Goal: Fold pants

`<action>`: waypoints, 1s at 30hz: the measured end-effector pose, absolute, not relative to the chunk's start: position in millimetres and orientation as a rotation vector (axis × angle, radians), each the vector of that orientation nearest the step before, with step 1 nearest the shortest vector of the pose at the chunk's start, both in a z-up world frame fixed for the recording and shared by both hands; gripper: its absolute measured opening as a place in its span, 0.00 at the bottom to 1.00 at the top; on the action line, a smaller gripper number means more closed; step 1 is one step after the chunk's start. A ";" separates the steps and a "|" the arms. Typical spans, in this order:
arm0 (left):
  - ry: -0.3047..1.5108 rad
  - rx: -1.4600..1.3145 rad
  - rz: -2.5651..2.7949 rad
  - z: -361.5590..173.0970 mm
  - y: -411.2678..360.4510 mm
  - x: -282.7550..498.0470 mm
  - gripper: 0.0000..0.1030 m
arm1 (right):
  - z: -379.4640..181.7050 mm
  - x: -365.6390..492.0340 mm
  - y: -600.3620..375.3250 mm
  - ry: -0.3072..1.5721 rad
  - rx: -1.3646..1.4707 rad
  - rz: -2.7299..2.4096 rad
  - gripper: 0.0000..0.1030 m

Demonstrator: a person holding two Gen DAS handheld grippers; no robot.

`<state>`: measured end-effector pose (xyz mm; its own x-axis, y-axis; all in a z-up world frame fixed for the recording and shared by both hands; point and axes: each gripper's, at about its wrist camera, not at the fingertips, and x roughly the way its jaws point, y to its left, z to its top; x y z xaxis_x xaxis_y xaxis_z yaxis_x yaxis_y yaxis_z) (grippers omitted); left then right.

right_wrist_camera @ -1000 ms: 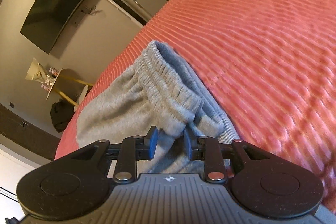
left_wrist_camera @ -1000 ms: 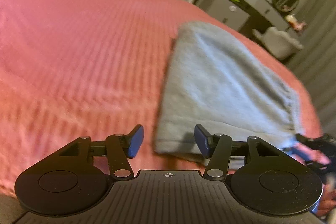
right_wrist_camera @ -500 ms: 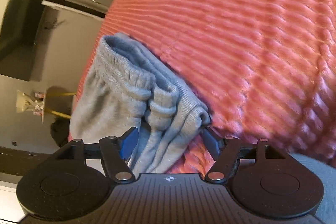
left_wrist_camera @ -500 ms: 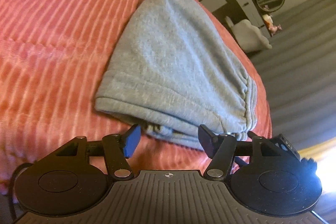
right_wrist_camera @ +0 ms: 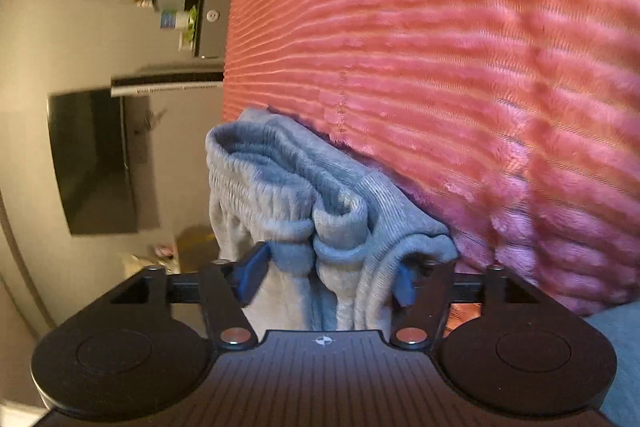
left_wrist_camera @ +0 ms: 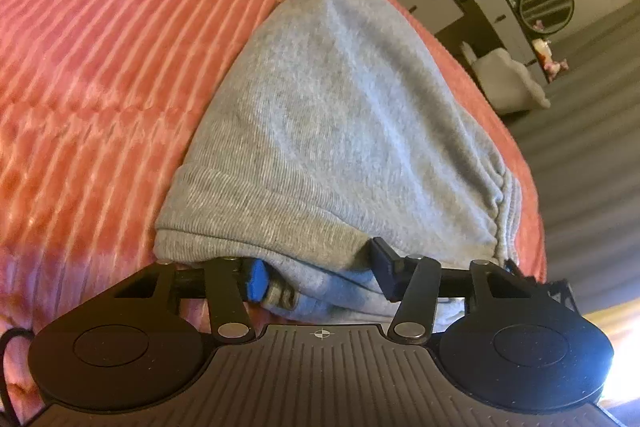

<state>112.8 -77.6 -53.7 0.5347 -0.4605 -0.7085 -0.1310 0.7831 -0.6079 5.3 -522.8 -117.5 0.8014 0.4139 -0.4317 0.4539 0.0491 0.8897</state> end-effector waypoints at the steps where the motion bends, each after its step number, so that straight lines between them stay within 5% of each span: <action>1: 0.992 -0.643 -0.214 -50.4 -79.5 112.9 0.35 | -117.7 7.9 -523.0 0.719 1.565 -0.036 0.67; 5: 0.962 -0.538 -0.227 -36.0 -82.5 111.5 0.27 | -97.4 13.8 -519.0 0.690 1.393 0.029 0.51; 9: 1.002 -0.456 -0.206 -26.4 -77.1 105.9 0.41 | -80.9 24.6 -529.3 0.830 1.220 0.083 0.54; 12: 1.025 -0.380 -0.234 -16.7 -68.8 104.6 0.42 | -62.9 27.5 -534.7 0.892 1.061 0.172 0.63; 16: 1.067 -0.347 -0.243 -10.5 -55.9 104.0 0.53 | -36.7 18.4 -536.0 0.883 0.857 0.199 0.90; 19: 1.013 -0.349 -0.187 1.1 -45.9 102.4 0.71 | -24.4 21.9 -547.8 0.854 0.802 0.212 0.94; 22: 0.954 -0.356 -0.178 10.2 -36.0 112.7 0.78 | -25.5 42.1 -554.0 0.858 0.773 0.219 0.95; 30: 1.083 -0.325 -0.393 -23.9 -49.9 185.7 0.77 | -66.4 121.5 -549.1 0.938 0.879 0.364 0.95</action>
<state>185.7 -49.9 -23.9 0.4117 -0.4620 -0.7855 0.1497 0.8845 -0.4418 121.5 -549.1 -66.4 0.5649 0.6192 -0.5454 0.0898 0.6110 0.7866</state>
